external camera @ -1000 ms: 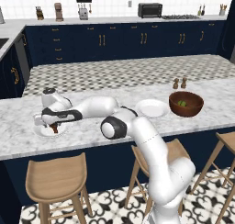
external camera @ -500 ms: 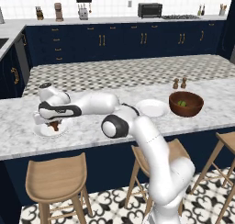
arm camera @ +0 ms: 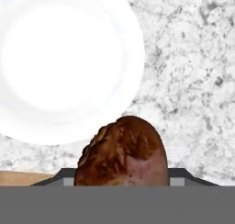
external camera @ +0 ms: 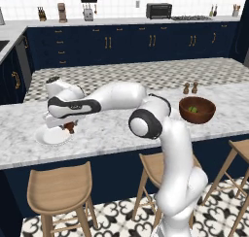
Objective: Pick the chicken drumstick and lime from their plates and place them in the bowl. Then put the bowl in the fridge.
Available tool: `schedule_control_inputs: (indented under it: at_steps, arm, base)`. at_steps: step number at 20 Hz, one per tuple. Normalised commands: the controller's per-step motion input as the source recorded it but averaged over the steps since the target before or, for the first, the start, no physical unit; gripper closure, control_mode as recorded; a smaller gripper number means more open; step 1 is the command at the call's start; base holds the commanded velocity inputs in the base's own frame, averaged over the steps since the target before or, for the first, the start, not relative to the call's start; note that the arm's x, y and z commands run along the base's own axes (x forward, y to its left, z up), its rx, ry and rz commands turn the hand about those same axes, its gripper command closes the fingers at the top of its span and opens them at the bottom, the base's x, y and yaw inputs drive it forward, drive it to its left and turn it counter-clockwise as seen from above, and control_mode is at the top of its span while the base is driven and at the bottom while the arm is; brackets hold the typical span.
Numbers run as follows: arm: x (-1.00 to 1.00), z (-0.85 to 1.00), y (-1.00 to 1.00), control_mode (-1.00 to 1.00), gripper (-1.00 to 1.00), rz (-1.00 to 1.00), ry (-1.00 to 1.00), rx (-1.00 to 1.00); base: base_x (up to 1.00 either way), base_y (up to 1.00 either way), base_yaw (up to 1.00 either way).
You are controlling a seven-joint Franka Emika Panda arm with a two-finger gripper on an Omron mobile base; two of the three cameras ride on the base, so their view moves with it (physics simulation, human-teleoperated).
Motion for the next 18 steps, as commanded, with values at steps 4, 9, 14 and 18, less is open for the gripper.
schedule_control_inputs:
  at_steps: [4,9,14,18]
  arm:
    - [-0.33,0.81,-1.0,-1.0,1.0,0.0,0.0,0.04]
    - [-0.14,0.69,-1.0,-1.0,1.0,0.0,0.0,0.15]
    - [-0.22,0.51,-1.0,-1.0,1.0,0.0,0.01,0.13]
    - [-0.32,0.31,-1.0,-1.0,1.0,0.0,0.01,0.02]
  base:
    - [0.0,0.0,0.0]
    - [0.0,0.0,0.0]
    - [0.0,0.0,0.0]
    - [0.0,0.0,0.0]
